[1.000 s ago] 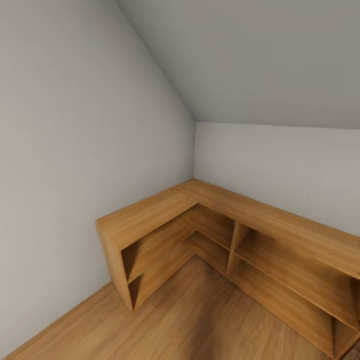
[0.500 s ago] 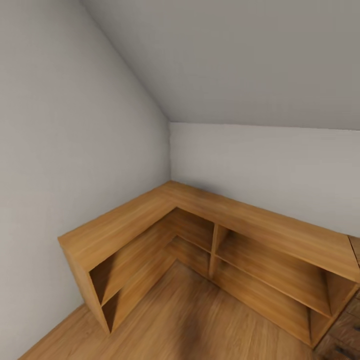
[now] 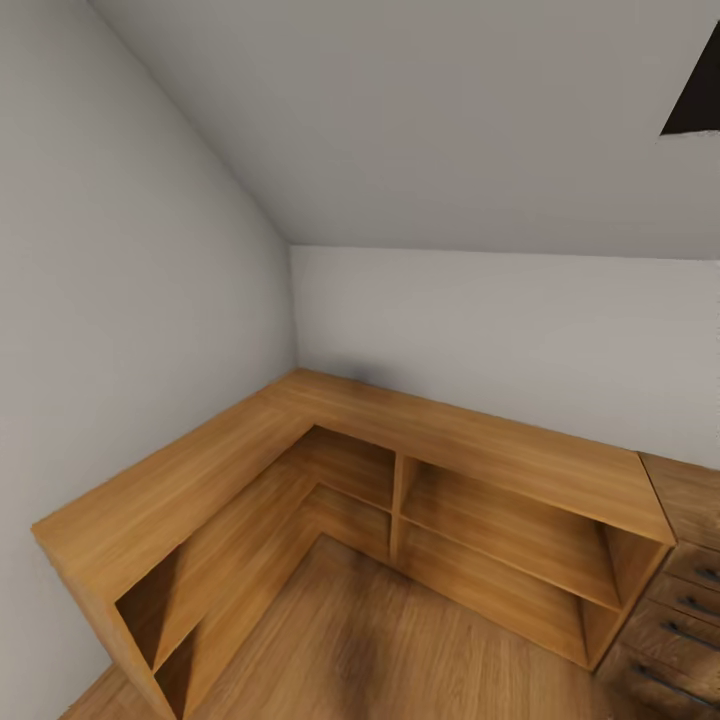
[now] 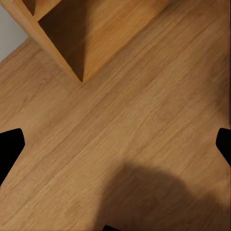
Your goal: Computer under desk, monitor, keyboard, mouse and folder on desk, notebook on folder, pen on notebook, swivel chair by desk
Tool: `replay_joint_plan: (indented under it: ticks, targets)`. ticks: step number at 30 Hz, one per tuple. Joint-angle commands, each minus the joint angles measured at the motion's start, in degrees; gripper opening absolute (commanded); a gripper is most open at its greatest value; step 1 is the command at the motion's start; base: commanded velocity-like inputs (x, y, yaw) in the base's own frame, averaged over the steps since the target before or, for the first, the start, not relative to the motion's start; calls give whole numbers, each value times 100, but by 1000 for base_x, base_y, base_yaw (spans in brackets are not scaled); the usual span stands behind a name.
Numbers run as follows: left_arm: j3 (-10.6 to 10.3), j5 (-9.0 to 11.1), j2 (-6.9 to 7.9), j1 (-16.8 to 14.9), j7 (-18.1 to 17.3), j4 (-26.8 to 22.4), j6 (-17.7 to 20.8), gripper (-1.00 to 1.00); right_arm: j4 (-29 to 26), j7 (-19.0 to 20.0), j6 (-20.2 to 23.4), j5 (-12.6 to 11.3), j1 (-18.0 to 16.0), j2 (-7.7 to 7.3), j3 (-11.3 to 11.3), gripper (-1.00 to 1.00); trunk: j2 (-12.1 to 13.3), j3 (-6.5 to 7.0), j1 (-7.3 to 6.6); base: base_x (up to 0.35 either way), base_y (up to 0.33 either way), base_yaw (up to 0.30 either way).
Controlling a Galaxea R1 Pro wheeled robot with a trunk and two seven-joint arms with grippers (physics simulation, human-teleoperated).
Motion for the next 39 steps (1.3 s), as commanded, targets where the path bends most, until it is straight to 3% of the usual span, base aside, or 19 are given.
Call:
replay_joint_plan:
  ticks: [1, 39]
  targets:
    - [-49, 45, 3, -4, 30, -5, -22, 100, 7, -54, -10, 17, -6, -1, 36, 100, -4, -7, 2, 190, 208, -300]
    - [-49, 45, 3, -4, 28, -5, -22, 100, 7, -53, 7, 18, -6, -1, 42, 100, -4, -7, 2, 94, 141, -300]
